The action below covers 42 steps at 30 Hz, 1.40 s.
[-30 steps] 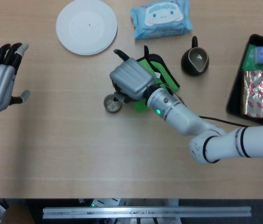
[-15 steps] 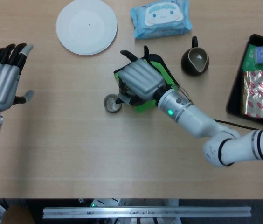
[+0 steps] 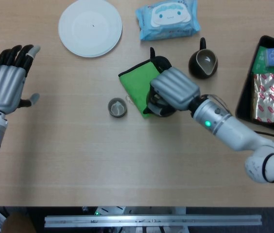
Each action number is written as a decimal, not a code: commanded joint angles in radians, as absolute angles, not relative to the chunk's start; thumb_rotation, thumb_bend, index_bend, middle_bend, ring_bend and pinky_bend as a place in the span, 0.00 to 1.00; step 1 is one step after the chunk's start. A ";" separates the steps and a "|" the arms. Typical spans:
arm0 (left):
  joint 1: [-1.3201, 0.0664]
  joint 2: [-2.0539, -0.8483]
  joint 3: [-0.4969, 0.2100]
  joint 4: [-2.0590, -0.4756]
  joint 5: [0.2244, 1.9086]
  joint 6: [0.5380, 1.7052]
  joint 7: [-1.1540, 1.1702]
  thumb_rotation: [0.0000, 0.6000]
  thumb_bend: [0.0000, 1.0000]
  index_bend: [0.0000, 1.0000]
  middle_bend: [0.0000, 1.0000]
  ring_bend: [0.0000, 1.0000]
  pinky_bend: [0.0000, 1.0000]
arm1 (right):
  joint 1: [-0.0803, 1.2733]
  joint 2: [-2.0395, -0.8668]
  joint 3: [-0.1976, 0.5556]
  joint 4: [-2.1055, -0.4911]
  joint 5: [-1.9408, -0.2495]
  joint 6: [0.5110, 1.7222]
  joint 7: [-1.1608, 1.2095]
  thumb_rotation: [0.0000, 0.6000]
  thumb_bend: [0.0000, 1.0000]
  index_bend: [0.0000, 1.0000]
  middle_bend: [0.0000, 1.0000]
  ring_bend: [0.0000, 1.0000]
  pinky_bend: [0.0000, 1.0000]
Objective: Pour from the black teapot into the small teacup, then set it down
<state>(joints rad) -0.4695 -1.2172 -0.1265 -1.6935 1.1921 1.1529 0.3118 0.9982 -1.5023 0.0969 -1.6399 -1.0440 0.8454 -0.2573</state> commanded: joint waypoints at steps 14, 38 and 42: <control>-0.478 -1.242 -0.124 -1.666 1.194 1.139 0.294 1.00 0.21 0.01 0.09 0.07 0.13 | 0.868 -1.439 0.001 -1.640 -1.159 0.858 -0.185 0.91 0.37 1.00 0.97 0.88 0.03; -0.494 -1.278 -0.117 -1.631 1.175 1.107 0.294 1.00 0.21 0.01 0.09 0.07 0.13 | 0.756 -1.510 -0.029 -1.474 -1.282 0.860 -0.088 0.91 0.37 1.00 0.97 0.88 0.03; -0.497 -1.282 -0.117 -1.629 1.173 1.104 0.298 1.00 0.21 0.01 0.09 0.07 0.13 | 0.743 -1.520 -0.027 -1.455 -1.305 0.862 -0.056 0.92 0.37 1.00 0.97 0.88 0.03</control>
